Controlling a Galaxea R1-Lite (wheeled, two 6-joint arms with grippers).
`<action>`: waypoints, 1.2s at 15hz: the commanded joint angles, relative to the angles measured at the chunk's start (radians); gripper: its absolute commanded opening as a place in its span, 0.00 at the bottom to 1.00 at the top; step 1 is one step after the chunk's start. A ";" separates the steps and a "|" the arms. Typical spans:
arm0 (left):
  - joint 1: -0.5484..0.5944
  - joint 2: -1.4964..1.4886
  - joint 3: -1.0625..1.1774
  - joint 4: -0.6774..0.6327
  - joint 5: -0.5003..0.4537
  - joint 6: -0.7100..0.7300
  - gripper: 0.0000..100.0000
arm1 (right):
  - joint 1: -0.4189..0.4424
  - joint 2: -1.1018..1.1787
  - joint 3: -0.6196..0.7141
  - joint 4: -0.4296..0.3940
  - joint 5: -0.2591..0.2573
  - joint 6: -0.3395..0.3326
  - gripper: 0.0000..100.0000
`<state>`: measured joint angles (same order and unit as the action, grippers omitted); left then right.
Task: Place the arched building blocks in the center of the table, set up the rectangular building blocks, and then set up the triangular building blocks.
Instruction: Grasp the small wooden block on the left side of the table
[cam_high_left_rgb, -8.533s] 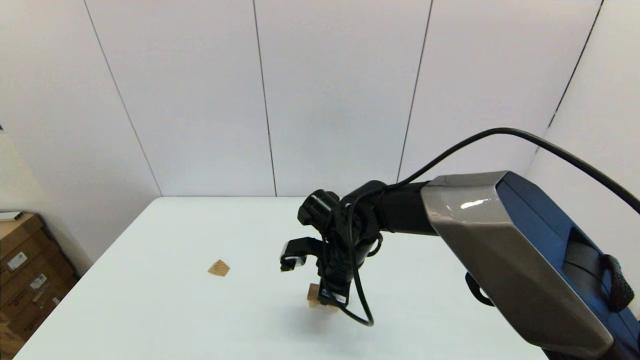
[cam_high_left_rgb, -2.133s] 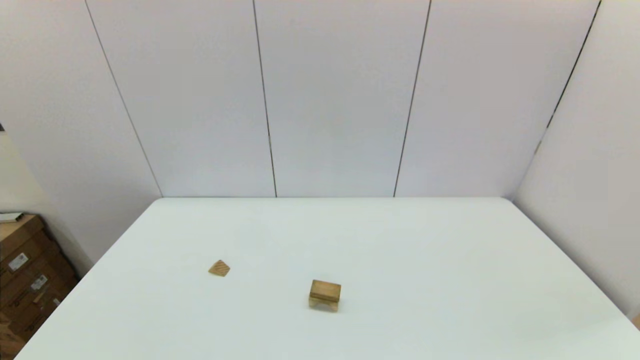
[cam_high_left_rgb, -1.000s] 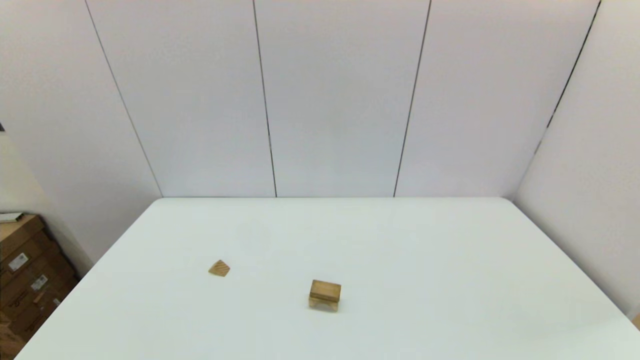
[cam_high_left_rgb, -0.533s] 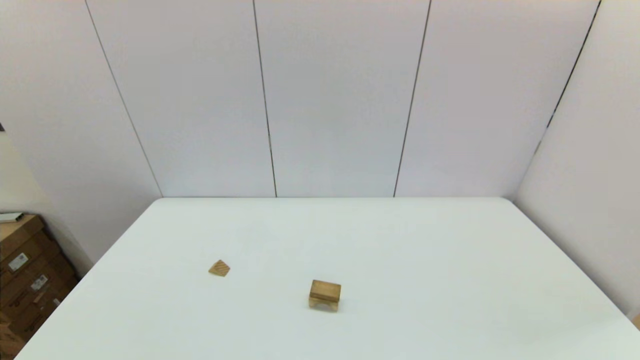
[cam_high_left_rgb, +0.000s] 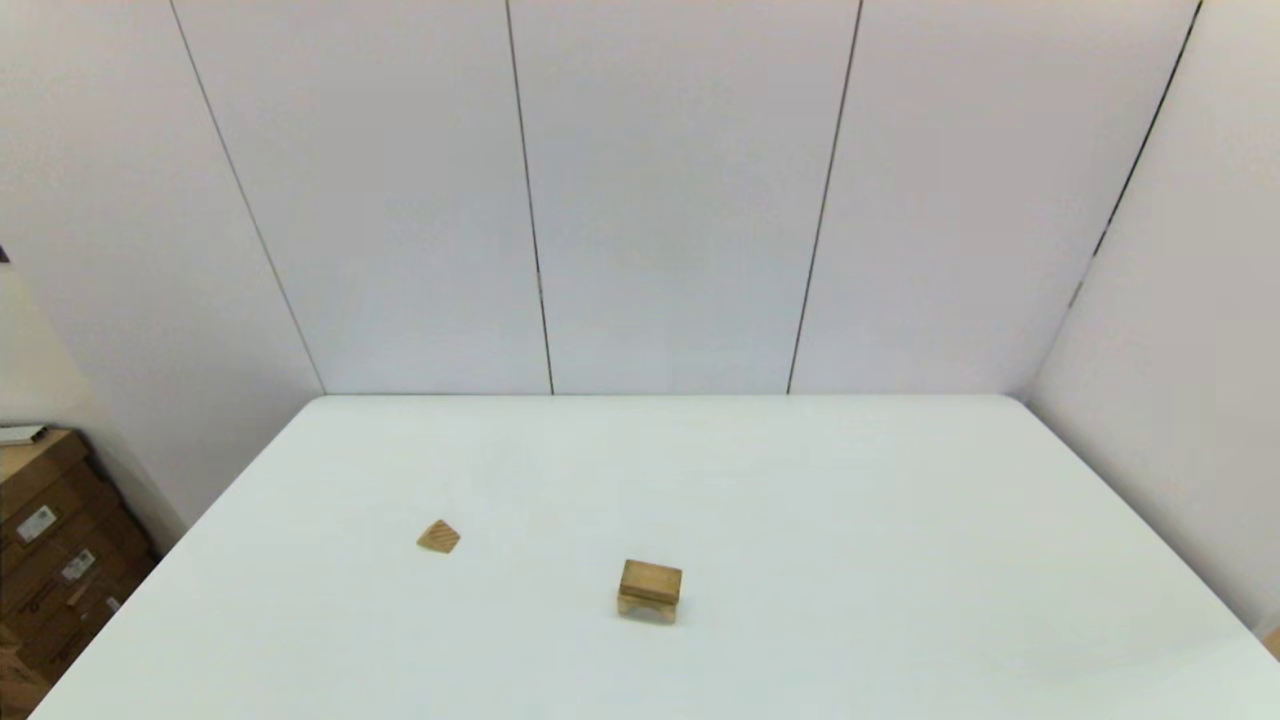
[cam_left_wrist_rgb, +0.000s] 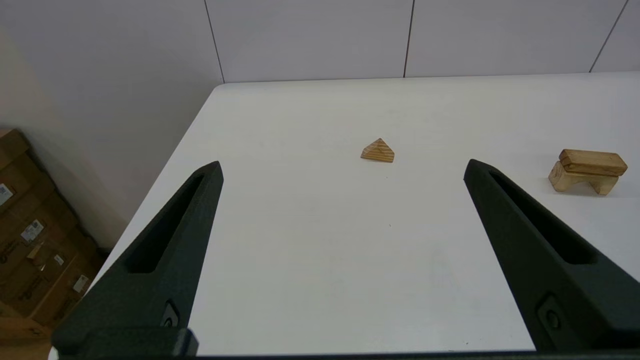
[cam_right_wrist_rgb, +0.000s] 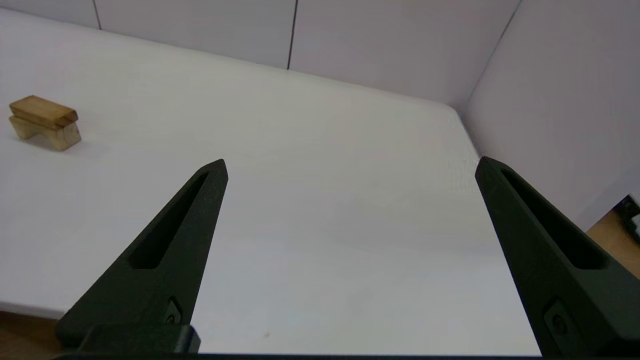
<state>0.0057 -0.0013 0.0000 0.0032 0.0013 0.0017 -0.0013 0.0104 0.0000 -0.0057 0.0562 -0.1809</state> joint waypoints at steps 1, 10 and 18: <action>0.000 0.001 0.000 0.000 0.000 0.000 1.00 | 0.000 -0.012 0.000 0.001 0.001 0.043 1.00; 0.000 0.001 0.000 0.000 0.000 0.000 1.00 | 0.001 -0.012 0.000 0.001 -0.027 0.150 1.00; 0.000 0.001 0.000 0.000 0.000 0.000 1.00 | 0.000 -0.012 0.002 0.000 -0.029 0.156 1.00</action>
<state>0.0053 -0.0013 0.0000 0.0032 0.0013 0.0013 -0.0004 0.0000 0.0000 -0.0047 0.0272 -0.0240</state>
